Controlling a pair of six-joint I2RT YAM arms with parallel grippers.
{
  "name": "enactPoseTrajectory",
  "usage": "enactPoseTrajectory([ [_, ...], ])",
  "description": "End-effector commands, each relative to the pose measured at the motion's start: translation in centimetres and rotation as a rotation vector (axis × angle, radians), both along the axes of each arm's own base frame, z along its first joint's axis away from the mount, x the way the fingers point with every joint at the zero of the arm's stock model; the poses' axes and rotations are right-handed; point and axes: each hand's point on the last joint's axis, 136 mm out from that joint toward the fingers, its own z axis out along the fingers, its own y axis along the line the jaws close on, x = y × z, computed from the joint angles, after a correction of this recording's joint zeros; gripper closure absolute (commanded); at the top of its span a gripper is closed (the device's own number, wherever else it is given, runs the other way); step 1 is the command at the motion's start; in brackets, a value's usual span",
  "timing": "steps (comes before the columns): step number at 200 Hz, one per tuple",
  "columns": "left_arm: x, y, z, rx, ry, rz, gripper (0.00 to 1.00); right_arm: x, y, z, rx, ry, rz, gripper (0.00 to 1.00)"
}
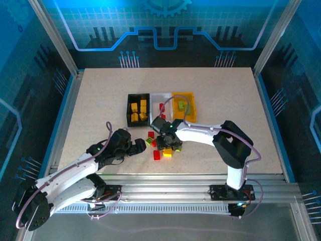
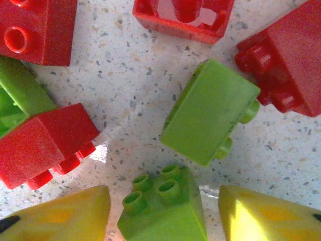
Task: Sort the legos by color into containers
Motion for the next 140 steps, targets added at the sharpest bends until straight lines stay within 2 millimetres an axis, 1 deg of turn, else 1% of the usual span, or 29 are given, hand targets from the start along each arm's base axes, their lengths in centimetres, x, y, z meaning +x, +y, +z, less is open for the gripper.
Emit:
enactPoseTrajectory([
  [1,-0.2,0.2,-0.3,0.009,0.003,-0.005,0.01,-0.1,0.3,-0.8,-0.018,0.008,0.02,0.47],
  [24,-0.3,0.3,-0.2,0.011,0.007,-0.005,0.01,0.1,0.3,-0.1,-0.015,-0.011,0.034,0.56],
  [39,-0.3,0.3,-0.1,0.013,0.007,-0.006,0.01,0.2,0.1,0.9,-0.004,-0.034,0.037,0.6],
  [62,-0.3,0.3,0.1,0.008,0.0,-0.005,0.01,0.5,-0.3,3.9,0.03,-0.102,0.044,0.63],
  [85,-0.1,0.2,0.6,-0.001,-0.014,-0.002,0.01,1.1,-1.2,7.6,0.069,-0.177,0.042,0.64],
  [100,0.0,0.3,0.9,-0.002,-0.021,-0.001,0.01,2.1,-2.7,9.9,0.093,-0.221,0.008,0.64],
  [114,0.1,0.3,1.1,0.002,-0.025,-0.002,0.01,3.8,-4.8,11.5,0.106,-0.254,-0.049,0.64],
  [128,0.1,0.3,1.2,0.002,-0.027,0.0,0.01,6.0,-7.1,12.2,0.111,-0.257,-0.124,0.64],
  [140,0.2,0.2,1.3,-0.005,-0.029,0.002,0.01,8.1,-8.6,12.2,0.108,-0.255,-0.18,0.64],
])
